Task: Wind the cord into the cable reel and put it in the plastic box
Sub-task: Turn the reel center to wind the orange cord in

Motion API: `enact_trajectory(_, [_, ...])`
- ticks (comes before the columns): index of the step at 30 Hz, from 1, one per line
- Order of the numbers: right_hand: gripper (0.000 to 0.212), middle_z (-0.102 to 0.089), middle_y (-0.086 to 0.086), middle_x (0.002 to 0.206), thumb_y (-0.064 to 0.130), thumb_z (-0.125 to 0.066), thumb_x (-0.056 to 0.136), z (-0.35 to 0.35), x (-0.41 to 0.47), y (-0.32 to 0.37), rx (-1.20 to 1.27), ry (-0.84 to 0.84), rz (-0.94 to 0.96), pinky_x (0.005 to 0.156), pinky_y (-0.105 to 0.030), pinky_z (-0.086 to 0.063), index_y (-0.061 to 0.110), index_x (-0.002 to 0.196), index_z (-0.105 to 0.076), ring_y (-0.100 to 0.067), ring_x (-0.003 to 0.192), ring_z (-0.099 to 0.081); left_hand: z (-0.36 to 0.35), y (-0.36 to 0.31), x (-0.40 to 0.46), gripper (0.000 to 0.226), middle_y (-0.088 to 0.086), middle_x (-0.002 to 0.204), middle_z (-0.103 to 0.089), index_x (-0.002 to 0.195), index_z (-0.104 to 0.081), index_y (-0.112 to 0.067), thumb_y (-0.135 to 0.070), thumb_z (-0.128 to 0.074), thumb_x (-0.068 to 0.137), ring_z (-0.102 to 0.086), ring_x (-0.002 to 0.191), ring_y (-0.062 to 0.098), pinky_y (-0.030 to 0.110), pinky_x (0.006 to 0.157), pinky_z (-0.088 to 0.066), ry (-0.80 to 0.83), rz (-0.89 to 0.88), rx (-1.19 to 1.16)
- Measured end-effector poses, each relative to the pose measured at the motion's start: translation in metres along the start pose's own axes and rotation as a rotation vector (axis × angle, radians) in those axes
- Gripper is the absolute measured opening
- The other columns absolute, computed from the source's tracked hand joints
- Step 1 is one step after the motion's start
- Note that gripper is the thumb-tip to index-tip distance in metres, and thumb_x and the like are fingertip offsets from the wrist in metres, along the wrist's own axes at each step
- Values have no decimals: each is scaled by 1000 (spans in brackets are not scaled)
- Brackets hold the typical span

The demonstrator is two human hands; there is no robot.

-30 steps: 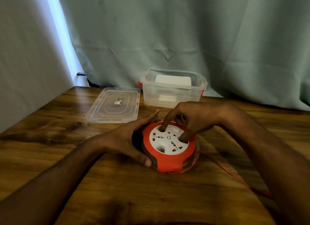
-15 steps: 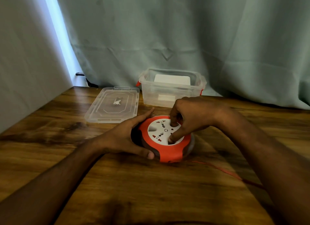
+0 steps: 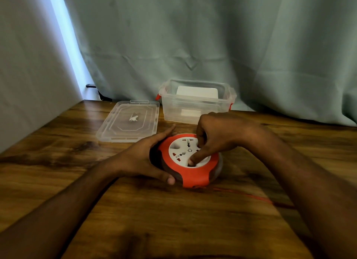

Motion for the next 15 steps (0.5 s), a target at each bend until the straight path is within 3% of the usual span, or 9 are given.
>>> enact_trajectory(5, [58, -67, 13, 86, 87, -70, 57, -1, 3, 0, -66, -30, -6, 53, -22, -44, 33, 71, -52, -8, 72, -63, -1, -2, 0, 145, -22, 163, -28, 161, -9, -42, -73, -89, 44, -31, 148, -1, 31, 122, -34, 1, -6, -1])
enact_trajectory(10, [65, -47, 16, 65, 95, -55, 60, -6, 7, 7, -204, -166, 28, 49, -24, -32, 34, 68, -36, -5, 58, -49, -2, -1, 0, 143, -25, 161, -29, 161, -11, -40, -76, -87, 46, -34, 145, -5, 29, 120, -36, -10, -11, -3])
enact_trajectory(15, [63, -47, 16, 59, 95, -38, 60, -13, 12, 13, -188, -213, 64, 49, -23, -30, 32, 63, -39, -3, 52, -49, -2, 1, 1, 142, -27, 160, -29, 161, -11, -40, -77, -87, 47, -33, 144, -6, 26, 120, -35, -11, -10, 6])
Point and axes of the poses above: each hand's wrist, its own x-axis towards the middle knuckle, its own z-axis out of the back of the hand, y = z × x, the point moved 4 cm from there along x, towards the middle knuckle
